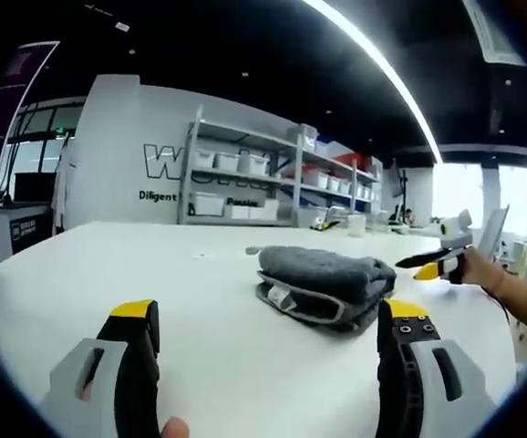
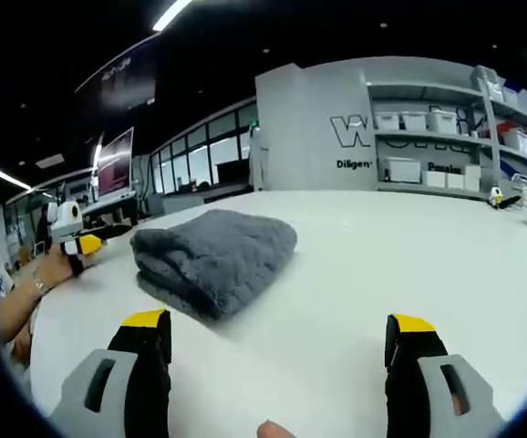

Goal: Open the folded towel by lifting each exposed corner and separating the folded layers until the towel lies flat within the target outline without major curled edges

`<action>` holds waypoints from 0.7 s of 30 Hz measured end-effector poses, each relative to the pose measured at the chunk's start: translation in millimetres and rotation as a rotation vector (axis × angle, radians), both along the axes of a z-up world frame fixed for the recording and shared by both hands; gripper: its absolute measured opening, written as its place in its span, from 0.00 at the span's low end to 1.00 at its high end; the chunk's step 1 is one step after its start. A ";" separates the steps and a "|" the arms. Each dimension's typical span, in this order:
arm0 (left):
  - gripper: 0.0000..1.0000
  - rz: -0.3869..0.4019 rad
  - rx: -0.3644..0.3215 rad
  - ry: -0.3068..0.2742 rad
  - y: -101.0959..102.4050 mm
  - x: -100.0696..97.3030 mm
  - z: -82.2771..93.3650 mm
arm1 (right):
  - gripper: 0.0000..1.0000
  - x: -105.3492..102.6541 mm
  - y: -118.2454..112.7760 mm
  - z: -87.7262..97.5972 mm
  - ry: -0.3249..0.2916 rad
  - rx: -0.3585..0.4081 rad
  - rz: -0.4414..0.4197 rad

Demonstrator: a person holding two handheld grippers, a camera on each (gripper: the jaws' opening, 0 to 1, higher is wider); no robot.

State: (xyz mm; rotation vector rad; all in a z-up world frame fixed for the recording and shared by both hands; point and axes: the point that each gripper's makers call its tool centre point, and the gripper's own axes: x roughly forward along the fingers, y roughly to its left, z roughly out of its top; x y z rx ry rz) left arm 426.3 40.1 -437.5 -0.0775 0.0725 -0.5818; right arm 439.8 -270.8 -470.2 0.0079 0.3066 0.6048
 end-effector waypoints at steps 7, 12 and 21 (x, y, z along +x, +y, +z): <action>0.98 0.001 0.001 0.006 4.2 10.8 -0.8 | 0.99 -5.9 2.6 -2.1 0.001 -0.002 0.001; 0.98 -0.003 -0.002 0.007 6.2 17.5 -0.3 | 0.99 -10.4 4.8 -3.3 0.000 -0.002 0.002; 0.99 -0.002 -0.002 0.011 7.8 21.6 -0.4 | 1.00 -17.4 6.5 -6.2 0.001 -0.008 0.000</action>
